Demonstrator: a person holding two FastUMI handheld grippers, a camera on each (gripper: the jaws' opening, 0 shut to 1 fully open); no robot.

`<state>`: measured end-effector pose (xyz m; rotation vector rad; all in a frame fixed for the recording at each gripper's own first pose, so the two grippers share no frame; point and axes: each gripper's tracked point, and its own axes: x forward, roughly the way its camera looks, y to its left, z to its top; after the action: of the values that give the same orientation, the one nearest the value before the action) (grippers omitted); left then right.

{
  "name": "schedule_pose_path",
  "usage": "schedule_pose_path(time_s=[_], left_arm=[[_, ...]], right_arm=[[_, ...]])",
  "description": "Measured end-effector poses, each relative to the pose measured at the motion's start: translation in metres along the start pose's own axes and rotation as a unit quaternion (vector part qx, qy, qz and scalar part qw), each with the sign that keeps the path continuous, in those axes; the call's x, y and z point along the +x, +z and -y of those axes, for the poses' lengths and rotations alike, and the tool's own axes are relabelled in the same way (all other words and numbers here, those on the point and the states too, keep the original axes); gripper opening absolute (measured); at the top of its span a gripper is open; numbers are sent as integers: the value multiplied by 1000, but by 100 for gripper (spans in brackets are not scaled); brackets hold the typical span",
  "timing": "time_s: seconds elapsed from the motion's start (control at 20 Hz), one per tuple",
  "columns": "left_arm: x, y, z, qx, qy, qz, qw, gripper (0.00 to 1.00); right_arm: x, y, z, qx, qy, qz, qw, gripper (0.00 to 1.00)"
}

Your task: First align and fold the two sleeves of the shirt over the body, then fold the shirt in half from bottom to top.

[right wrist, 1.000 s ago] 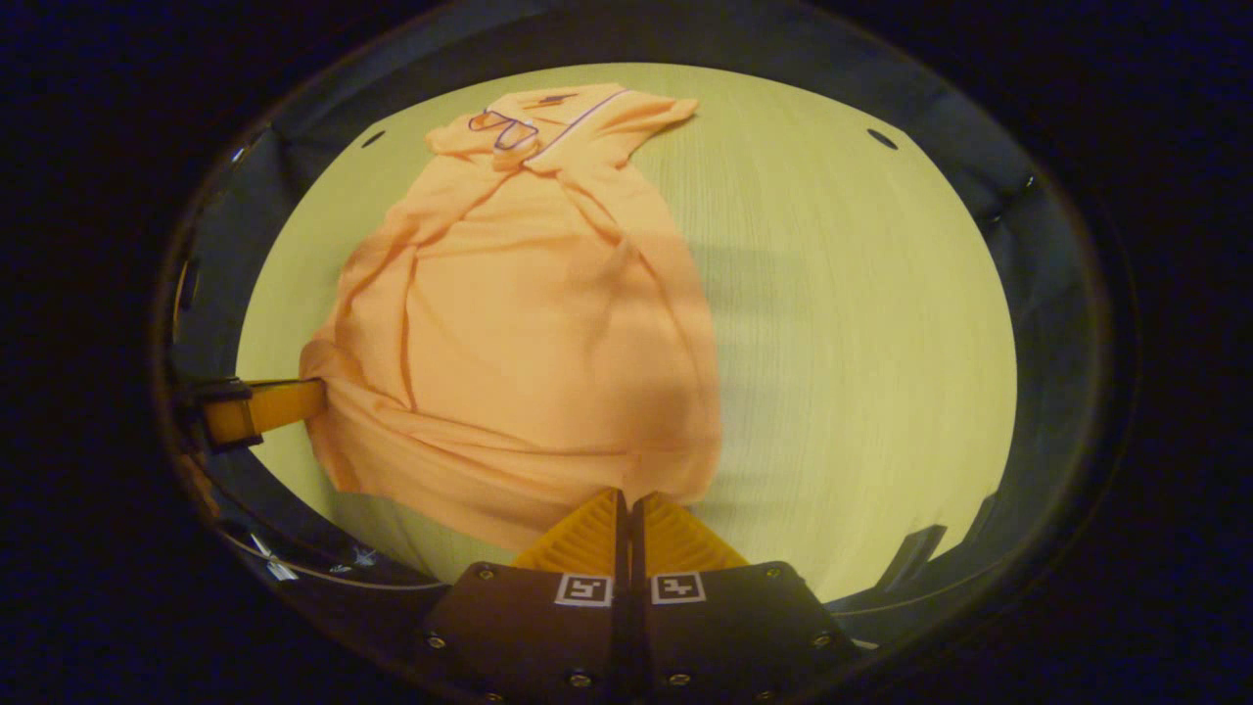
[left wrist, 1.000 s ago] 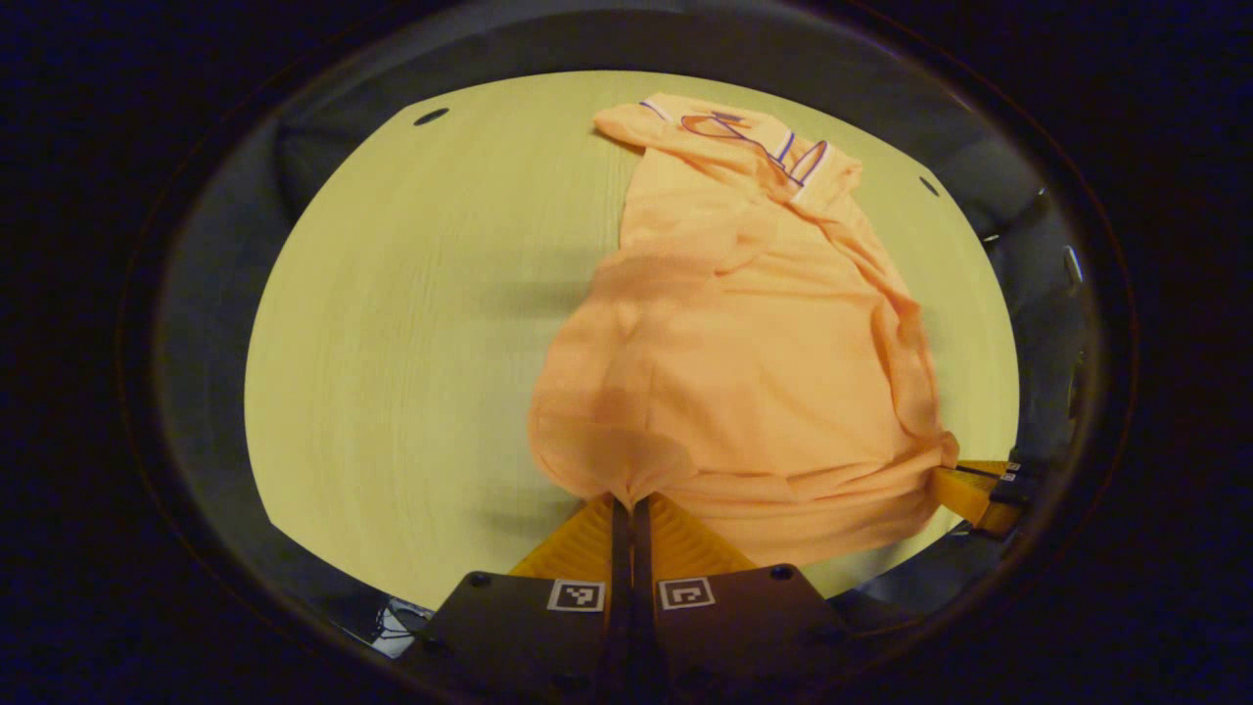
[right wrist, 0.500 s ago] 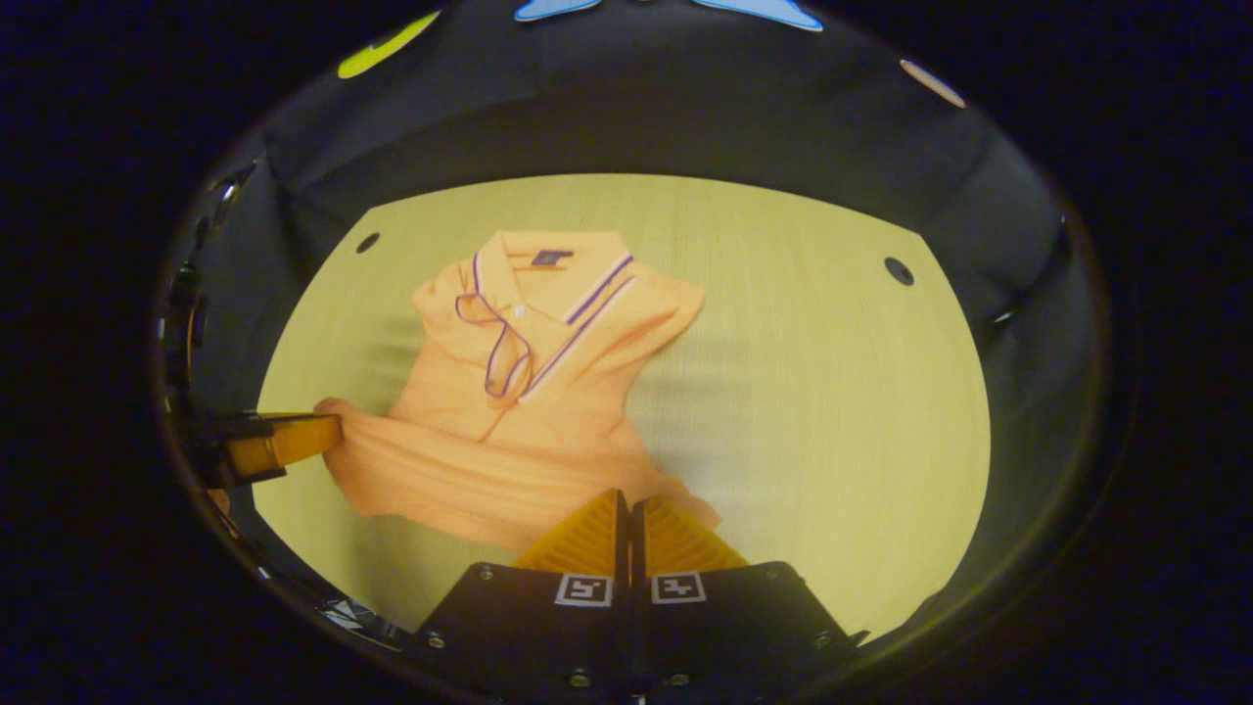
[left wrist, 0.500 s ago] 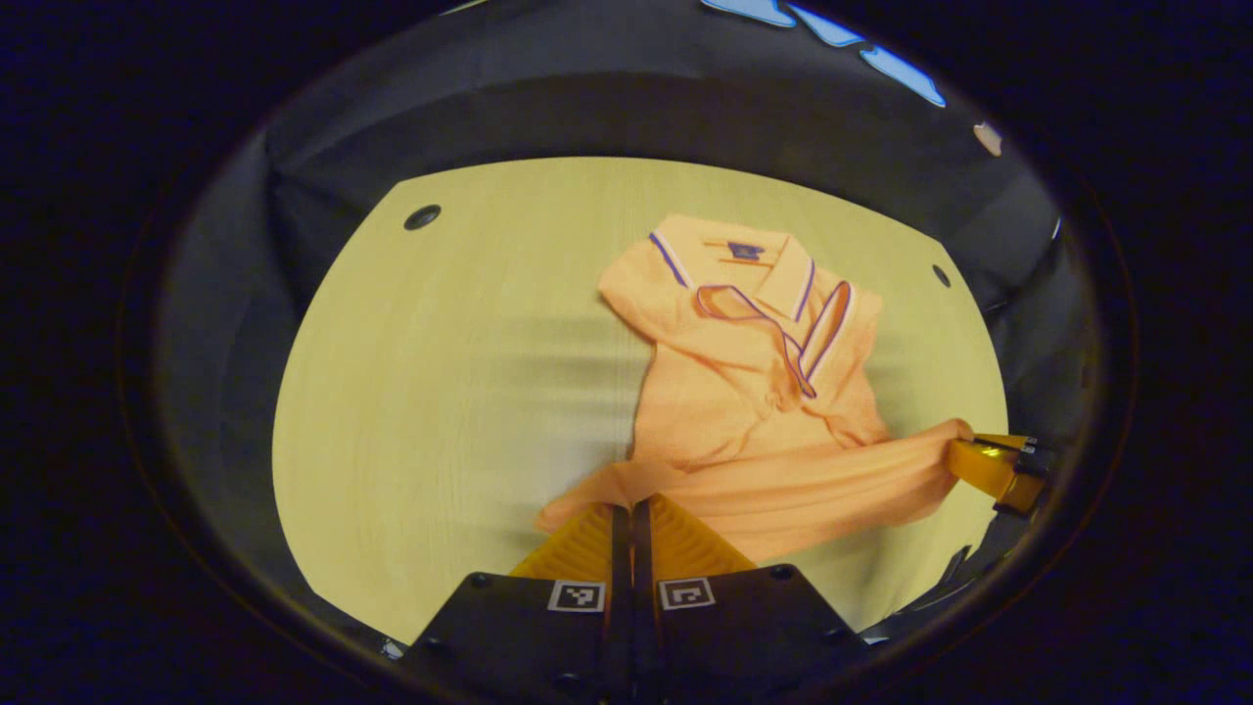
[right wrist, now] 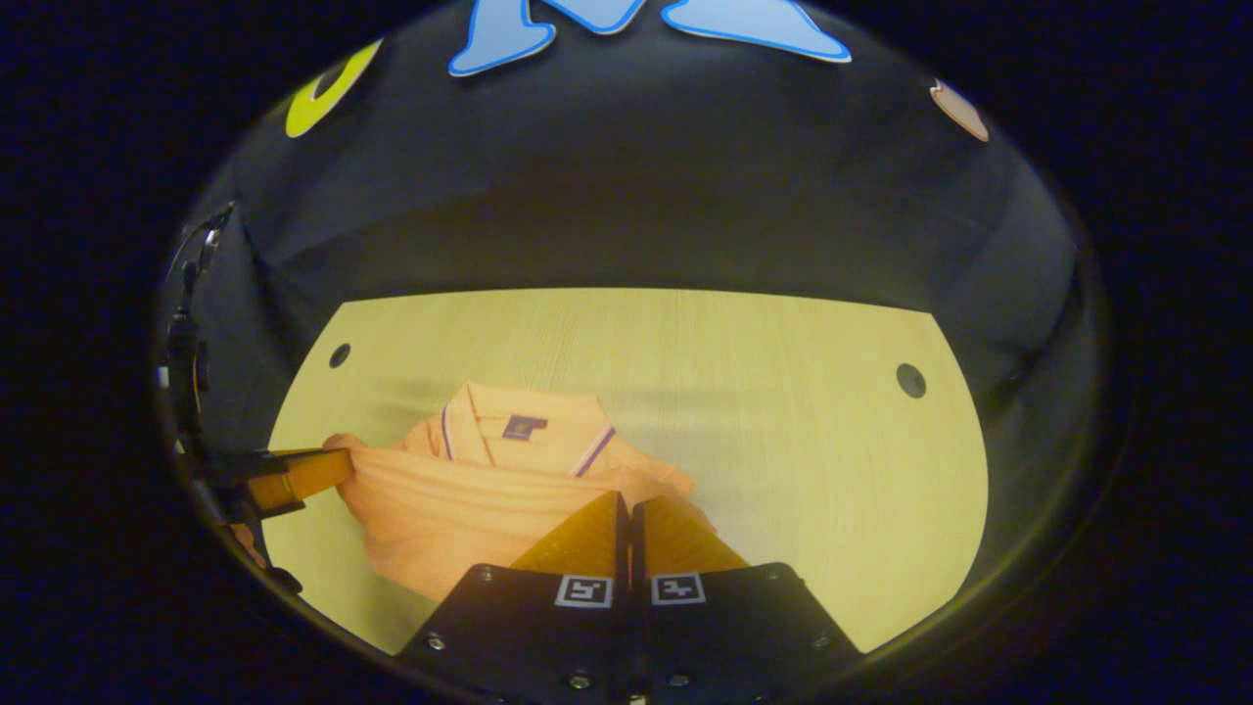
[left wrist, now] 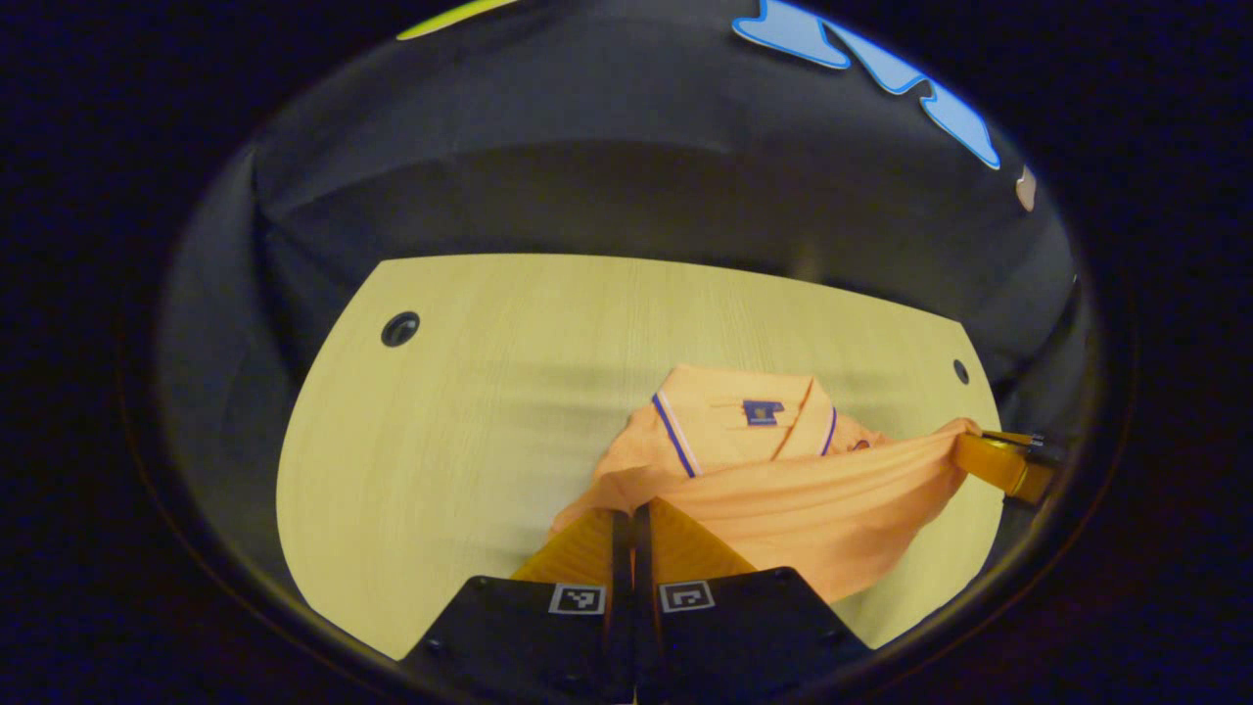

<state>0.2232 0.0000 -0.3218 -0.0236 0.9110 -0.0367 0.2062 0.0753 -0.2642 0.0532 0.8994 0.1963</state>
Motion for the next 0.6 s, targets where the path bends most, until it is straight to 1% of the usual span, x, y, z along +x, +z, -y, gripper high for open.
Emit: schedule_pose_path(time_s=[0.05,0.1,0.15,0.2,0.3,0.4,0.45,0.5,0.55,0.6], left_arm=[[8,11,2,7,0,11,1000,6],[19,21,5,12,1,20,1000,10],[30,32,8,13,-1,28,1000,6],[41,39,11,8,-3,34,999,6],[62,51,9,-16,-12,44,999,6],[85,65,10,-61,-28,47,997,6],[97,76,9,-77,-34,54,995,10],[108,84,4,-79,-36,59,994,6],[119,90,1,-71,-35,64,995,6],[122,92,1,-57,-35,69,995,10]], right_arm=[[10,8,2,5,-2,5,1000,0],[20,12,2,10,-3,11,1000,0],[30,18,3,14,-4,16,1000,0],[39,26,6,18,-7,23,1000,0],[60,39,11,23,-10,38,999,0],[81,47,17,28,-11,50,998,0],[90,49,18,32,-9,55,998,0],[102,52,17,36,-6,58,998,0],[112,56,17,41,-2,62,997,0],[124,57,18,42,-1,64,997,0]])
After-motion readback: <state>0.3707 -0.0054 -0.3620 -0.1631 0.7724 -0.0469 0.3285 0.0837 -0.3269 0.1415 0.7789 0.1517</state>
